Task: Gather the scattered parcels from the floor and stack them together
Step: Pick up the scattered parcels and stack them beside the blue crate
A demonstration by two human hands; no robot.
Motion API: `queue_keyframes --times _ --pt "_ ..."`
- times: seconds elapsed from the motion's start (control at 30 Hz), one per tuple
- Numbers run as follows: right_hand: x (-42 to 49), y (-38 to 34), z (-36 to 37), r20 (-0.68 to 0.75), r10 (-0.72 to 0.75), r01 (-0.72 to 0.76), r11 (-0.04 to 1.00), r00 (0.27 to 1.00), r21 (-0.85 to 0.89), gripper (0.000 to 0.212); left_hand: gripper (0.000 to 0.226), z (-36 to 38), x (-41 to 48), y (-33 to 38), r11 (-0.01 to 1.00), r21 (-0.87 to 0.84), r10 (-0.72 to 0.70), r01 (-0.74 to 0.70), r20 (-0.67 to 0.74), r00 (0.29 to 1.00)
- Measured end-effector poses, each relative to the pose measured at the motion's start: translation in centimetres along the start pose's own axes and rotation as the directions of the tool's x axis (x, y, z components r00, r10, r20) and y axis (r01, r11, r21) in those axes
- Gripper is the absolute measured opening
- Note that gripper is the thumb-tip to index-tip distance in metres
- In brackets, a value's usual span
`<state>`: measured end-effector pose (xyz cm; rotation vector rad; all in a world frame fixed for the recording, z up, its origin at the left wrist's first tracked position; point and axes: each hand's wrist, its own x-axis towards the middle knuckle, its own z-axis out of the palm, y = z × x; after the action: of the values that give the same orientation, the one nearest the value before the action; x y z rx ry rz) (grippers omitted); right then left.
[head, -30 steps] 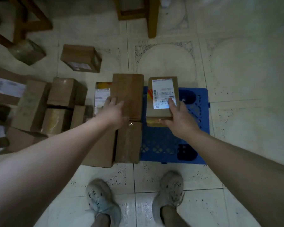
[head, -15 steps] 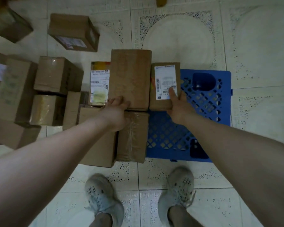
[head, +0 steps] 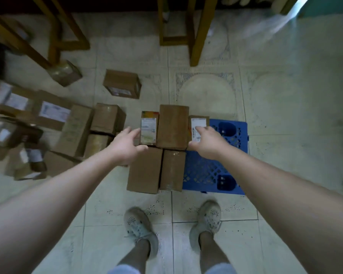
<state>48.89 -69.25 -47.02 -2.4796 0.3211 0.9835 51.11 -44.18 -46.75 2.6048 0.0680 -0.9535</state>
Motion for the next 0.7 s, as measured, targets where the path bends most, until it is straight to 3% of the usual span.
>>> queue_keyframes --times 0.17,0.3,0.43,0.7 --pt "-10.1 -7.8 -5.5 -0.043 -0.052 0.052 0.999 0.998 -0.014 0.07 0.073 -9.4 -9.6 -1.8 0.998 -0.061 -0.001 0.0 -0.019 1.0" --pt "-15.1 -13.2 -8.7 -0.104 -0.123 0.114 0.99 0.987 -0.085 0.067 0.072 -14.9 -15.9 -3.1 0.995 -0.089 -0.049 0.036 -0.156 0.987" --pt "-18.5 -16.9 -10.5 -0.122 -0.207 0.184 0.967 0.971 -0.175 0.067 0.071 -18.7 -21.3 -4.7 0.989 -0.123 -0.12 0.085 -0.313 0.942" --pt "-23.6 -20.8 -11.3 -0.136 -0.334 0.285 0.914 0.933 -0.288 0.066 0.073 -23.3 -31.4 -10.7 0.948 -0.289 -0.237 0.131 -0.37 0.898"
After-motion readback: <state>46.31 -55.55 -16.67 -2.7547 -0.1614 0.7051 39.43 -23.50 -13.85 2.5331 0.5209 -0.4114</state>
